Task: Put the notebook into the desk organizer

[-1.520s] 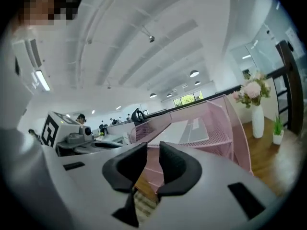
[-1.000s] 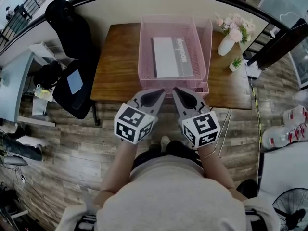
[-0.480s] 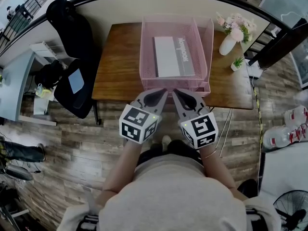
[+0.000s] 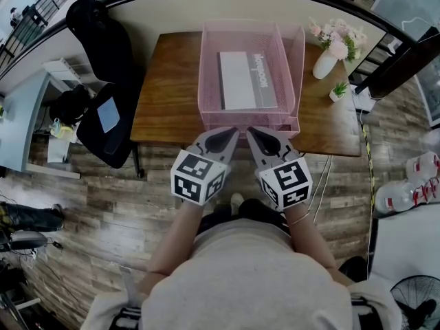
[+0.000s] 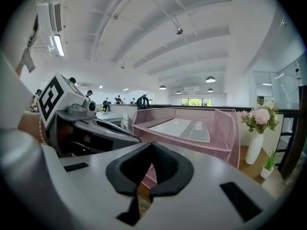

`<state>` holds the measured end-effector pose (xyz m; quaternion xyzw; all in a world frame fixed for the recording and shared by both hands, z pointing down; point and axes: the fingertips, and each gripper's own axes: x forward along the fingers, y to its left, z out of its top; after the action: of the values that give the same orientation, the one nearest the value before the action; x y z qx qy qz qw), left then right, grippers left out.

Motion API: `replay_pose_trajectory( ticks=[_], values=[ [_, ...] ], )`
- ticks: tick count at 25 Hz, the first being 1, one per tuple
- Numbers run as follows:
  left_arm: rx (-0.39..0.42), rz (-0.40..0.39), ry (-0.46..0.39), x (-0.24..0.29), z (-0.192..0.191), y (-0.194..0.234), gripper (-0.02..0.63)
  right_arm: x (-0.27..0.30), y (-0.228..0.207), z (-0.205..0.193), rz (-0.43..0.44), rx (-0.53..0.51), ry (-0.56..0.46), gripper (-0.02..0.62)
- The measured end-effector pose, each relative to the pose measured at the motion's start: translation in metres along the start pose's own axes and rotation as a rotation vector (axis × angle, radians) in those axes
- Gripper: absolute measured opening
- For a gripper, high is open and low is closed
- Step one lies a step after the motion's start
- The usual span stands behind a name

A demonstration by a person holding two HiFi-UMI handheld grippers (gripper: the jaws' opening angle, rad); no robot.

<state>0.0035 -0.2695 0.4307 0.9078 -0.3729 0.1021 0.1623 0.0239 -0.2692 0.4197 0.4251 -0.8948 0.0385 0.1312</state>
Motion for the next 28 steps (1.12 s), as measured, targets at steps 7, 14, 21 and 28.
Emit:
replay_pose_trajectory(
  ticks=[7,14,21,28],
  values=[
    [-0.012,0.009,-0.010,0.0009,-0.0006,0.0000,0.011,0.0016,0.0013,-0.0049,0.021,0.014,0.006,0.009],
    [-0.033,0.007,-0.021,0.0018,0.0001,-0.0002,0.011,0.0004,-0.0051,-0.0069,0.004,0.037,-0.008,0.009],
    [-0.040,0.003,-0.017,0.0055,0.0008,-0.0005,0.011,0.0005,-0.0029,-0.0087,0.017,0.028,-0.001,0.009],
    [-0.046,-0.003,-0.010,0.0074,-0.0028,-0.0006,0.011,-0.0003,-0.0021,-0.0060,0.022,0.038,-0.008,0.009]
  ],
)
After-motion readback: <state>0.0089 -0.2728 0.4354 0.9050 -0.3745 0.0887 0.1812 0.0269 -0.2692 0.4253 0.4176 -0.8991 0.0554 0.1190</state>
